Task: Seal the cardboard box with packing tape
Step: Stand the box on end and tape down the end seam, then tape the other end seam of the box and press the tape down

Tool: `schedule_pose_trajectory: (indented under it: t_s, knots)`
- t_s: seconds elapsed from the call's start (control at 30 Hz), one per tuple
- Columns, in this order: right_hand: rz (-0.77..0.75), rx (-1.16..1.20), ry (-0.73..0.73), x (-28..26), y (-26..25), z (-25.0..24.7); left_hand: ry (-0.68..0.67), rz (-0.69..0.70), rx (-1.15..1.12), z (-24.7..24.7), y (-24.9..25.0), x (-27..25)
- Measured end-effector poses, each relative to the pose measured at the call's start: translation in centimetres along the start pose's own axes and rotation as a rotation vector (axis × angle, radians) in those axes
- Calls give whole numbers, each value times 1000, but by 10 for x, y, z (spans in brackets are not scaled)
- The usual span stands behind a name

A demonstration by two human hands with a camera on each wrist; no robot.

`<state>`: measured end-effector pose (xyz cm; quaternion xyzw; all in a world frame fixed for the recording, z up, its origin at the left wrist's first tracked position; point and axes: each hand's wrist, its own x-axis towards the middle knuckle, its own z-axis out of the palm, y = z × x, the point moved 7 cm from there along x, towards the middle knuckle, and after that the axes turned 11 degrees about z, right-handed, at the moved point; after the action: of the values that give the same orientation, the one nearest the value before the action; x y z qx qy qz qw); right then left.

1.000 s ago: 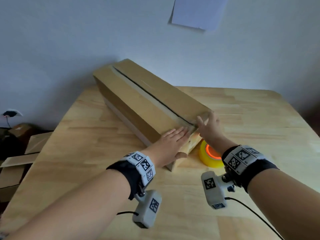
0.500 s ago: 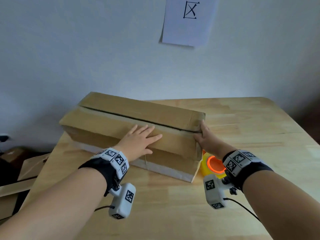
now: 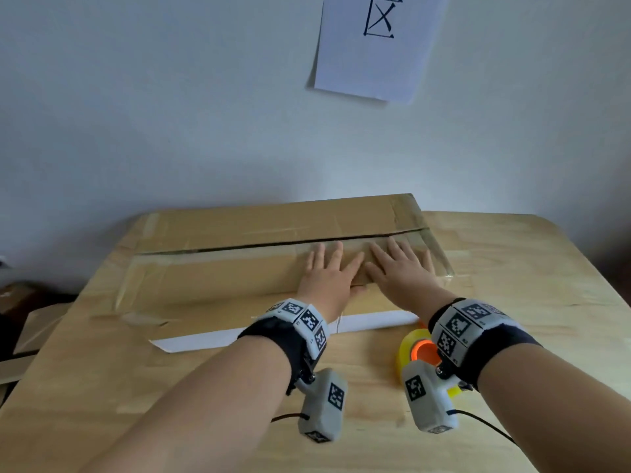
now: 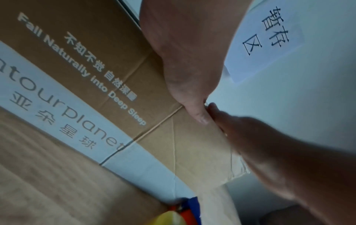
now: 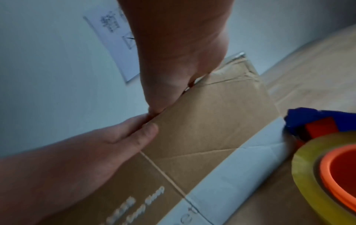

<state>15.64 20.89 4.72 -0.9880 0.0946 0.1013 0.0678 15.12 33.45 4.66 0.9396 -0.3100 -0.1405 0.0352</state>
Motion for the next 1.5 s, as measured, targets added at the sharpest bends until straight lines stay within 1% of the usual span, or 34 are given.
schedule_pose_trajectory:
  t_s: [0.07, 0.1, 0.2, 0.27, 0.33, 0.4, 0.43, 0.47, 0.53, 0.6, 0.63, 0.7, 0.8, 0.9, 0.93, 1.0, 1.1, 1.2, 1.27, 1.3, 1.4, 1.47, 1.5]
  knots:
    - [44, -30, -35, 1, 10, 3, 28, 33, -88, -7, -9, 1]
    - [60, -42, -35, 1, 15, 4, 35, 36, -83, -10, -22, -5]
    - [133, -48, -4, -5, 19, 2, -22, -10, 35, -17, -83, -34]
    - [215, -22, 19, -13, 14, 2, -60, -2, 69, -18, -115, -59]
    - [282, 14, 73, -27, 2, 2, -20, 39, 23, -21, -137, -81]
    - [287, 76, 152, -44, -22, -1, 81, 45, -7, -26, -161, -101]
    - [274, 123, 169, -54, -38, -2, 127, 21, 22, -29, -177, -109]
    - [254, 173, 164, -63, -56, -1, 148, -33, 64, -31, -196, -117]
    - [216, 236, 115, -78, -98, 6, 103, -195, 96, -28, -235, -130]
    - [193, 219, 39, -88, -134, 19, 19, -315, 10, -20, -267, -139]
    - [192, 204, 8, -90, -147, 25, -3, -334, -58, -18, -278, -141]
    - [218, 219, -13, -91, -155, 33, 1, -312, -199, -19, -293, -141]
    - [209, 299, 76, -80, -146, 30, 50, -230, -259, -31, -302, -131]
    - [139, 363, 195, -67, -136, 13, 179, -167, -297, -42, -311, -113]
    - [123, 368, 205, -65, -133, 8, 206, -154, -287, -44, -314, -108]
    - [94, 353, 209, -63, -131, 3, 219, -166, -261, -45, -319, -102]
    - [65, 348, 261, -64, -130, -1, 192, -222, -282, -43, -331, -100]
    - [71, 401, 285, -66, -127, 5, 101, -213, -281, -39, -337, -98]
    - [88, 423, 292, -66, -121, 7, 59, -247, -247, -38, -335, -102]
    - [120, 422, 280, -66, -116, 8, 38, -279, -221, -36, -332, -108]
    - [313, 351, 215, -70, -94, 8, -3, -365, -81, -32, -308, -130]
    - [361, 329, 183, -73, -89, 8, -15, -387, -37, -25, -287, -145]
    - [364, 367, 144, -74, -89, 10, -8, -383, -78, -19, -275, -151]
